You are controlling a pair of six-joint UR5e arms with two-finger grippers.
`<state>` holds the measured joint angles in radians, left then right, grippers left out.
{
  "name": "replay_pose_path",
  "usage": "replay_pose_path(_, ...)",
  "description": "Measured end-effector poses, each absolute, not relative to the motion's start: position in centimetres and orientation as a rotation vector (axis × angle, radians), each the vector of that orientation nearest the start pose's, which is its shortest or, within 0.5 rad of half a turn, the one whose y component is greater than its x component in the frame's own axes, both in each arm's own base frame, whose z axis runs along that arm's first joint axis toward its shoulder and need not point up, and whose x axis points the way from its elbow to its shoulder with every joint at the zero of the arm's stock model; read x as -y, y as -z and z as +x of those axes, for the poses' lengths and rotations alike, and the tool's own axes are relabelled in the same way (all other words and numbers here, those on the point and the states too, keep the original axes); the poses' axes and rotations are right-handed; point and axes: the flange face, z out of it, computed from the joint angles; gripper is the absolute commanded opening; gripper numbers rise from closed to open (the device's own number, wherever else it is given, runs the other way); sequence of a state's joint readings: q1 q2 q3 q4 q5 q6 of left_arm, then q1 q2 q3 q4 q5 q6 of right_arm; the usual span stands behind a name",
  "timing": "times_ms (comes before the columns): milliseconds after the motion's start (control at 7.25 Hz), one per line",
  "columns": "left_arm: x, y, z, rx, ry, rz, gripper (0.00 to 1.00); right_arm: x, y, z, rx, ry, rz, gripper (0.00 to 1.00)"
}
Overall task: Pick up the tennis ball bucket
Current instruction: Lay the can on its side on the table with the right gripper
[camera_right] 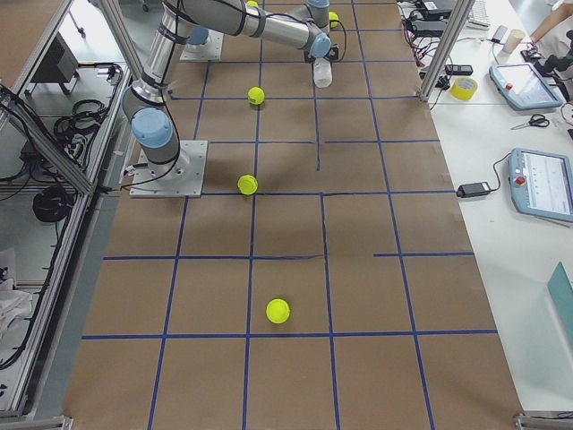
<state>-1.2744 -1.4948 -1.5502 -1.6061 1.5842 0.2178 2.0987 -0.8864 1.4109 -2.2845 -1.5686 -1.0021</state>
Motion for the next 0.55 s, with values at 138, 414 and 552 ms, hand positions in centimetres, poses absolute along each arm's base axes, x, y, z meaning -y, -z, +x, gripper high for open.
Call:
replay_pose_path(138,48.2,-53.1,0.9,-3.108,0.088,-0.122,1.0,55.9,-21.3,48.1,-2.295,0.284,-2.199,0.9)
replay_pose_path(414,48.1,-53.1,0.9,-3.108,0.089,-0.123,1.0,55.9,-20.5,48.1,-2.303,0.263,-2.203,0.93)
replay_pose_path(552,48.1,-53.1,0.9,-3.108,0.087,-0.124,1.0,55.9,-20.2,48.1,-2.303,0.258,-2.203,1.0)
